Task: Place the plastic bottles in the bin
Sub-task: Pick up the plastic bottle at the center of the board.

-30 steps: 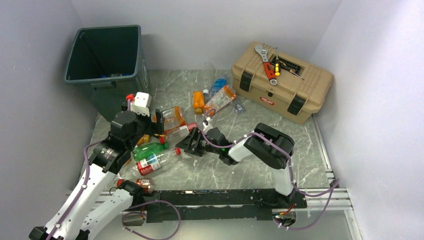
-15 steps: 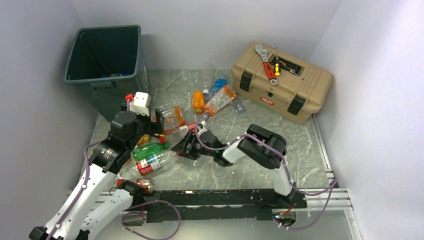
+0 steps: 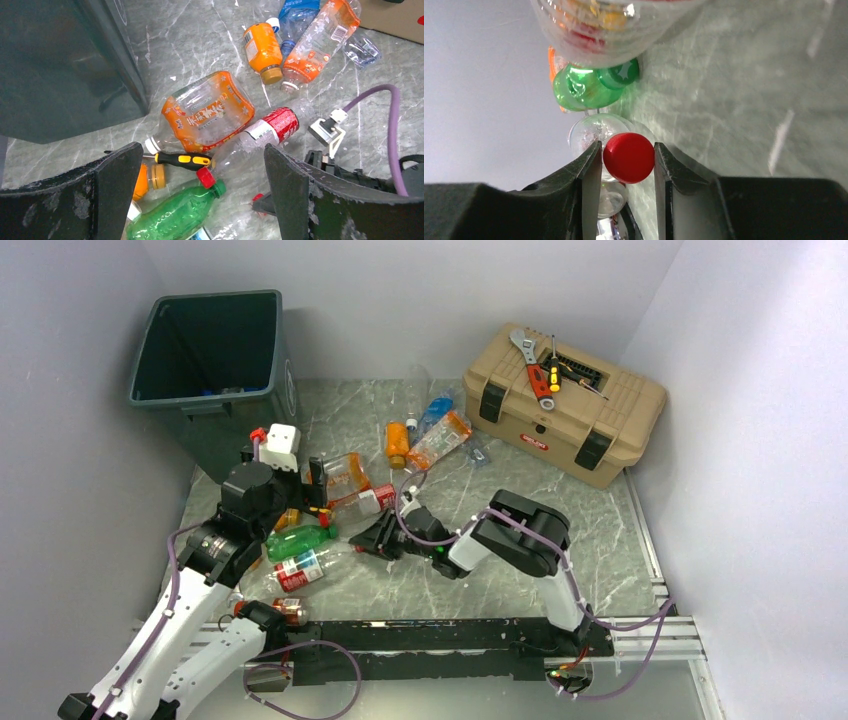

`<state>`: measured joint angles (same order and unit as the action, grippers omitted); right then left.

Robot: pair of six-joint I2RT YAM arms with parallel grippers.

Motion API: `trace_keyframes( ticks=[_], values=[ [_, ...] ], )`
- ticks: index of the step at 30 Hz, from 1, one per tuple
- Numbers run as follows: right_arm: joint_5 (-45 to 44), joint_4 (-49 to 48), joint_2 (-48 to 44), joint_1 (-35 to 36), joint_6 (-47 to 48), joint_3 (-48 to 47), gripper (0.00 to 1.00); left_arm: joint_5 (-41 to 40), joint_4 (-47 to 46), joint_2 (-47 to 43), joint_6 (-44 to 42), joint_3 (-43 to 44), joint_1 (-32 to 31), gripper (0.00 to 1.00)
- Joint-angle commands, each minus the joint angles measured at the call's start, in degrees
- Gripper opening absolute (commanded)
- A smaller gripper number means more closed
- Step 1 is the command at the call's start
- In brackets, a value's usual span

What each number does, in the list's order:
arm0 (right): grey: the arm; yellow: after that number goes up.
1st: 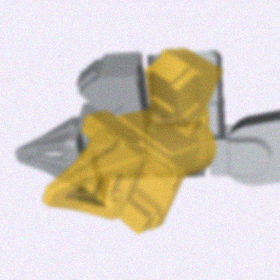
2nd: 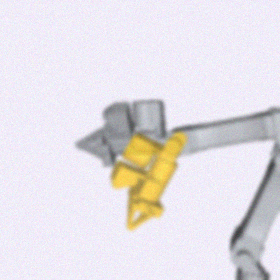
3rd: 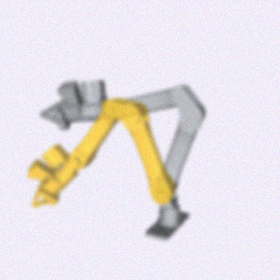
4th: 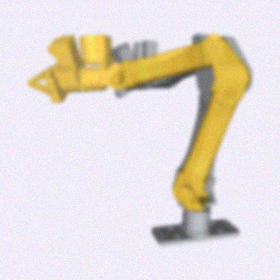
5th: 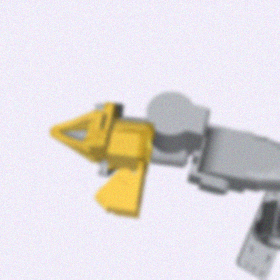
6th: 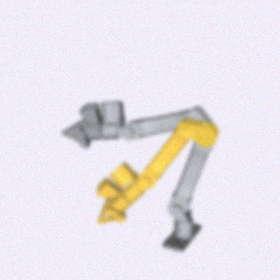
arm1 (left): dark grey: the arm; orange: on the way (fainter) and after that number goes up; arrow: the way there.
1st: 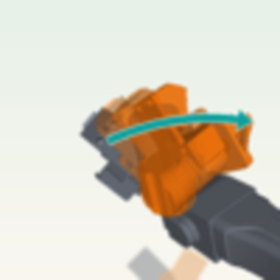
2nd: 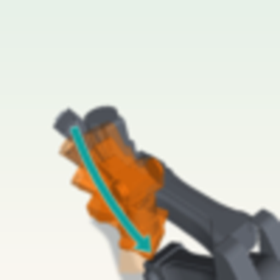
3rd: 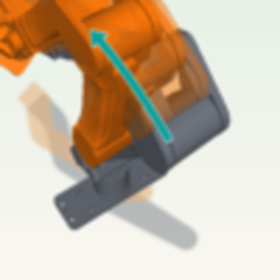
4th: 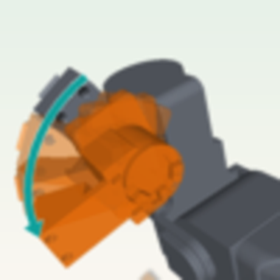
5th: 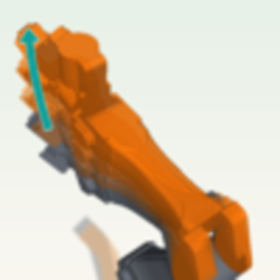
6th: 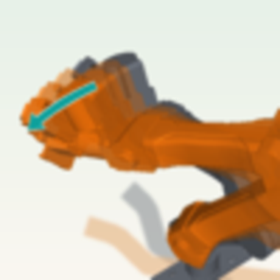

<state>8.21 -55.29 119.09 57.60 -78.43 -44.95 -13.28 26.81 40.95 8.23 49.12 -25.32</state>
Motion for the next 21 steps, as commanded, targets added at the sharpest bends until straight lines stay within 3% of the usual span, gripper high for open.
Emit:
trace_keyframes(
  ticks=[1,7,11,13,16,21],
  values=[
    [-2.8,-4.9,-4.7,0.3,2.3,6.4,0.0,-1.0,-2.4,-0.7,0.4,0.0,-0.1,0.96],
    [-6.7,0.9,-23.2,-2.0,10.9,19.5,0.0,-1.0,-2.6,-1.2,0.4,-0.2,-0.1,0.96],
    [-14.1,25.3,-46.8,-2.9,24.7,21.7,0.0,4.4,-5.4,-2.0,-0.5,-1.1,-0.1,1.0],
    [-18.8,42.2,-56.1,-2.9,33.2,19.5,0.0,11.5,-7.5,-2.1,-0.9,-1.9,-0.1,0.99],
    [-22.7,58.6,-66.0,-3.2,40.9,15.4,0.0,26.6,-10.8,-1.4,-0.8,-2.8,-0.1,0.99],
    [-23.2,78.9,-70.0,-3.4,49.5,4.8,0.0,55.7,-15.4,6.2,-0.6,-2.9,-0.3,1.0]
  ],
)
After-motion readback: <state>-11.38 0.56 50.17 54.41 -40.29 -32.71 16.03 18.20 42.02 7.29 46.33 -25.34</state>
